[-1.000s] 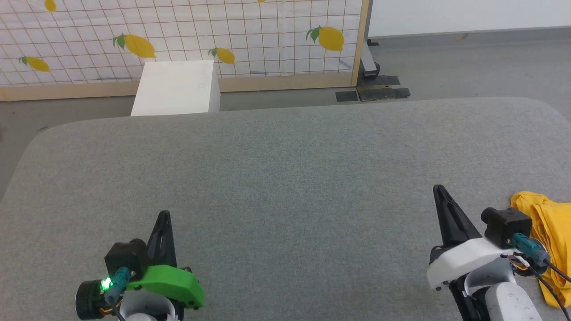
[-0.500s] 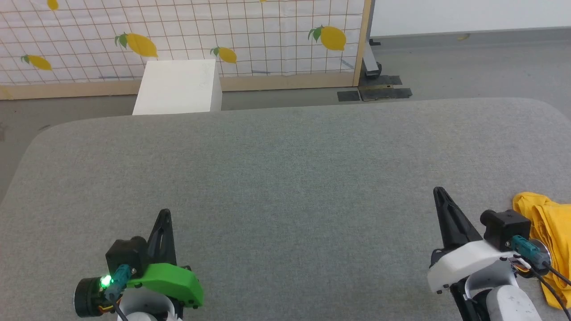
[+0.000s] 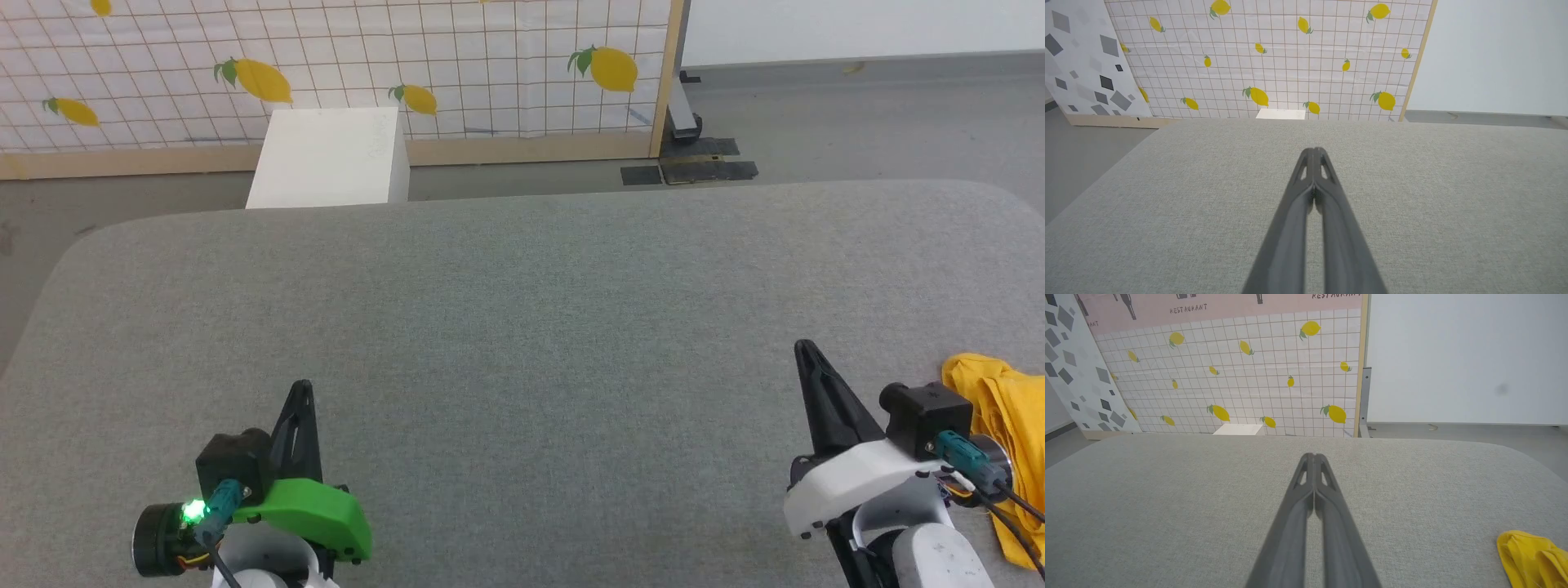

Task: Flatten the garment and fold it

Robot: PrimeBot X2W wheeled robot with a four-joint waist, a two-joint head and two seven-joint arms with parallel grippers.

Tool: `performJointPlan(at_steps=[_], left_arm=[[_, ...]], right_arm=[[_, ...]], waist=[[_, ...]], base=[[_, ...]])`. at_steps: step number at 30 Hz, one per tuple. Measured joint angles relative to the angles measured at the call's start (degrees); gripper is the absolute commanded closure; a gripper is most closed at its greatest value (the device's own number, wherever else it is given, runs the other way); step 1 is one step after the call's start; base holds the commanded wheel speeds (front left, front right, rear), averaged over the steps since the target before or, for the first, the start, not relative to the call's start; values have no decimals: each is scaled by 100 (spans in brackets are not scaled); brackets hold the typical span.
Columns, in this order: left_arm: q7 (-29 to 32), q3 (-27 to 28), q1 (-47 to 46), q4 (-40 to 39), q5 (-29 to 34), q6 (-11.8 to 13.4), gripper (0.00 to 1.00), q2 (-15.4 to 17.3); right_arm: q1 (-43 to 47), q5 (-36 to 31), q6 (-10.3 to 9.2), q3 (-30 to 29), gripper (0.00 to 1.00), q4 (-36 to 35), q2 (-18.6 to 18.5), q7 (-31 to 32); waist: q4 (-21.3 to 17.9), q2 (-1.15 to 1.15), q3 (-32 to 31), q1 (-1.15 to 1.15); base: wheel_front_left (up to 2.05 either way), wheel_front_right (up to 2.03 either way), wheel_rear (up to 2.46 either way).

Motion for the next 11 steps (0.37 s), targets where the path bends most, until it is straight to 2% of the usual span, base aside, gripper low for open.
performJointPlan(at_steps=[11], left_arm=[[116,33,1,-79,126,-27,100,-7]], right_arm=[[73,-111,0,-1,100,-136,0,93]], waist=[[23,0,6,0]], base=[[0,0,0]])
